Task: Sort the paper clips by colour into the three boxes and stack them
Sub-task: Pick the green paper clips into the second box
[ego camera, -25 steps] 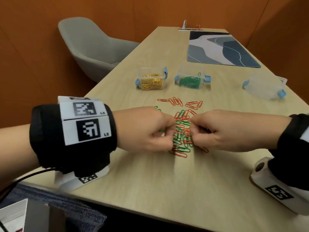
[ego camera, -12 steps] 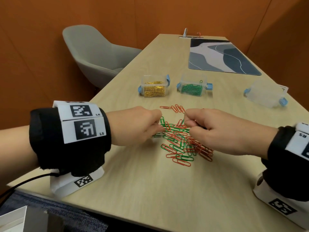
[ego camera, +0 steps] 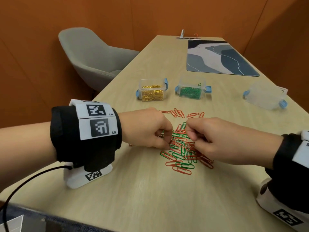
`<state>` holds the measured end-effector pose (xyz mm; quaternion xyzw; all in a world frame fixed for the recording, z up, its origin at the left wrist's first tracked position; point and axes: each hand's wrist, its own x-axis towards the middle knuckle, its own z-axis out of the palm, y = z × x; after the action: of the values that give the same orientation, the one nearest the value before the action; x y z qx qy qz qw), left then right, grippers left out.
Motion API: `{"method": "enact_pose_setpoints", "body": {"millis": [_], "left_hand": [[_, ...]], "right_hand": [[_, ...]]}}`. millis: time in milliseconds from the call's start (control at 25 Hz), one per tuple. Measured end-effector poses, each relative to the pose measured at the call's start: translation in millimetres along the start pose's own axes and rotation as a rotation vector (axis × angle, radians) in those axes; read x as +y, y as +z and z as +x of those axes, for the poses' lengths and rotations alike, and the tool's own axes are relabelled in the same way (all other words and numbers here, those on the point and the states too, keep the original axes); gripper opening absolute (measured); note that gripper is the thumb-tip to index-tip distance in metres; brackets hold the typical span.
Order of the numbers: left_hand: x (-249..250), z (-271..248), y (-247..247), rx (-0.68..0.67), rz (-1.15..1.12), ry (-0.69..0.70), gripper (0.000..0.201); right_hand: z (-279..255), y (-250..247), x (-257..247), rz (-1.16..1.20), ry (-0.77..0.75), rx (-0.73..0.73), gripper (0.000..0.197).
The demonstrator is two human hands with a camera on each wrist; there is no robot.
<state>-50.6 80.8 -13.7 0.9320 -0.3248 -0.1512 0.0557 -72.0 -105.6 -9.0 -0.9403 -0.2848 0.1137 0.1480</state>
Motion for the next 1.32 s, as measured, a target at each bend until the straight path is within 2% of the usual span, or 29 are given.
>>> {"method": "enact_pose_setpoints", "body": {"millis": [160, 240, 280, 360, 440, 480, 720, 800, 880, 960, 1040, 1120, 1160, 1240, 1320], "left_hand": [[0.6, -2.9, 0.8, -0.011, 0.038, 0.021, 0.011], [0.0, -3.1, -1.7, 0.019, -0.063, -0.032, 0.016], [-0.1, -2.4, -4.1, 0.012, -0.203, -0.092, 0.022], [-0.3, -1.3, -8.9, -0.083, -0.669, -0.226, 0.029], [-0.6, -0.3, -11.5, -0.178, -1.069, -0.264, 0.030], [-1.4, 0.5, -10.8, -0.207, -1.183, -0.256, 0.031], [5.3, 5.9, -3.4, -0.370, -1.511, -0.206, 0.049], [11.0, 6.2, -2.6, -0.372, -1.598, -0.207, 0.042], [13.5, 5.1, -1.7, -0.352, -1.652, -0.234, 0.032], [12.5, 4.7, -0.6, -0.325, -1.650, -0.287, 0.027], [9.7, 6.0, -1.4, -0.249, -1.590, -0.373, 0.026], [5.8, 7.0, -4.6, -0.153, -1.514, -0.428, 0.030], [3.7, 6.5, -7.2, -0.122, -1.491, -0.440, 0.032], [-0.5, 4.5, -11.6, -0.116, -1.429, -0.433, 0.031], [-1.5, 2.3, -11.5, -0.086, -1.168, -0.375, 0.027]], "right_hand": [[-0.8, -2.4, -1.8, 0.033, -0.065, 0.046, 0.029], [-1.5, -3.2, -2.4, 0.081, -0.092, 0.096, 0.029], [-2.2, -3.3, -2.5, 0.112, -0.111, 0.121, 0.029], [-3.8, -3.9, -4.3, 0.176, -0.169, 0.164, 0.029], [-4.5, -5.3, -5.6, 0.233, -0.236, 0.187, 0.029], [-4.5, -6.0, -5.8, 0.256, -0.268, 0.189, 0.030], [-2.5, -3.3, -6.6, 0.412, -0.351, 0.066, 0.028], [-0.3, -2.5, -8.5, 0.427, -0.350, 0.008, 0.022], [0.5, -4.2, -10.5, 0.375, -0.366, 0.017, 0.015], [0.8, -7.5, -10.8, 0.357, -0.410, 0.052, 0.026], [1.0, -11.4, -7.5, 0.362, -0.418, 0.170, 0.028], [1.2, -15.3, 1.5, 0.376, -0.317, 0.311, 0.021], [1.2, -16.8, 6.7, 0.354, -0.242, 0.335, 0.019], [1.1, -17.5, 14.3, 0.239, -0.100, 0.212, 0.012], [-2.0, -14.3, 15.2, 0.105, -0.010, 0.032, 0.009]]}}
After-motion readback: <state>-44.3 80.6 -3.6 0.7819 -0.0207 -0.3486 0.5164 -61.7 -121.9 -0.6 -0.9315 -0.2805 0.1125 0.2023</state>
